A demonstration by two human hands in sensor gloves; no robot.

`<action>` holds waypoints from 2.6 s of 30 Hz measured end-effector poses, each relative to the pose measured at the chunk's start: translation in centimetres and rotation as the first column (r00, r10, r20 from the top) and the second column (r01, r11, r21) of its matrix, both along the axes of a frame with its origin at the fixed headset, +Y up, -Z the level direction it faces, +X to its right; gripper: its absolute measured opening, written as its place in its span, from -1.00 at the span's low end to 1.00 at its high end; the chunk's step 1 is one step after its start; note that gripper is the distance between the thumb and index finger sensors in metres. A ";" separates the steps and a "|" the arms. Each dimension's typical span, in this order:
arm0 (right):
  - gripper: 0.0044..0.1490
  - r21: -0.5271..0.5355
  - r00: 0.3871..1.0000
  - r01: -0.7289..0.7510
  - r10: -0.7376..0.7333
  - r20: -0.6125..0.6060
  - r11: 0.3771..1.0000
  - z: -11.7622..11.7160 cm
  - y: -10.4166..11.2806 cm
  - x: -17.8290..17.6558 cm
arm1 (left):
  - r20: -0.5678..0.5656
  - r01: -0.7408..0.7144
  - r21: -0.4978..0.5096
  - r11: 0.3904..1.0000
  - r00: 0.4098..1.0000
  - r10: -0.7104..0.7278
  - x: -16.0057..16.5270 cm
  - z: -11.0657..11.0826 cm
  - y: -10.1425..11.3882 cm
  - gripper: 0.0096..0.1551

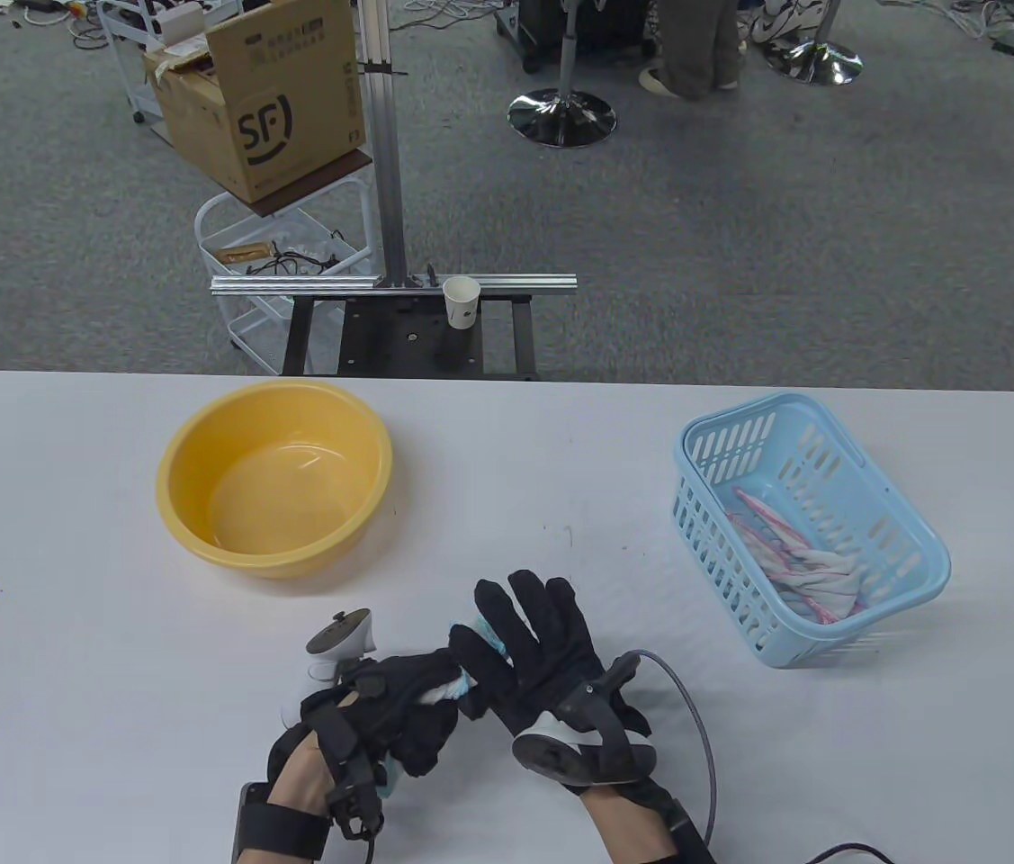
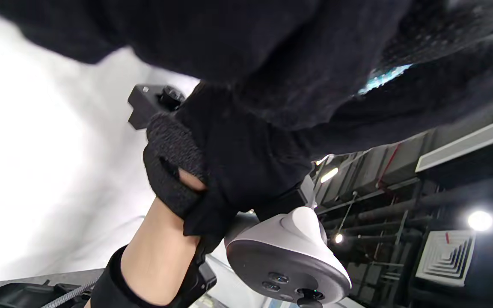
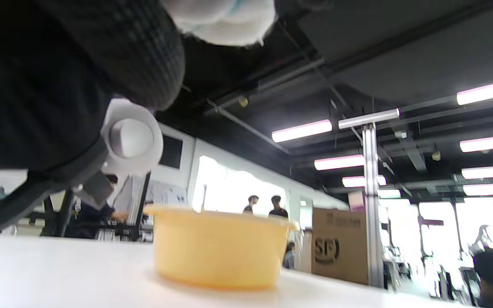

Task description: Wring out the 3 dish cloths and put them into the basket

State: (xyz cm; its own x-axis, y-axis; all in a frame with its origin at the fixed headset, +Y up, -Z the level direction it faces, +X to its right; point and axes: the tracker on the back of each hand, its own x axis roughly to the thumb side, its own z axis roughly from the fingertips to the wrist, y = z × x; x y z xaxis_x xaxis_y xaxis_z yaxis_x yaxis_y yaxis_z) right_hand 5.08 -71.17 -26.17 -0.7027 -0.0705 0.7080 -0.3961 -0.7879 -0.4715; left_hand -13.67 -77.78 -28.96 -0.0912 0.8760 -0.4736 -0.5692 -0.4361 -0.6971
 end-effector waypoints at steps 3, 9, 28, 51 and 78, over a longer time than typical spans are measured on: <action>-0.11 0.066 0.998 0.049 -0.048 -0.027 0.997 0.3 0.6 0.3 | 0.032 0.015 0.023 1.000 0.999 -0.016 0.2 0.1 0.2 -0.23; -0.29 -0.014 0.998 0.066 -0.066 0.012 0.998 -0.5 0.6 0.6 | 0.046 0.117 0.155 0.981 0.991 -0.125 -0.6 0.0 1.2 -0.19; -0.34 -0.356 0.985 0.029 0.034 0.169 0.934 -1.5 -0.6 -1.1 | -0.776 0.850 0.489 -0.196 0.321 -0.542 0.3 1.0 5.9 -0.32; -0.37 -0.906 0.836 0.414 -0.430 0.342 0.084 -3.8 -4.9 1.1 | -0.891 0.796 0.439 -0.416 0.328 -0.313 1.3 2.5 7.0 -0.44; -0.24 -0.751 0.803 0.535 -0.509 0.309 0.387 -4.5 -0.3 5.4 | -0.926 0.918 0.332 -0.216 0.274 -0.260 -3.0 1.9 7.6 -0.24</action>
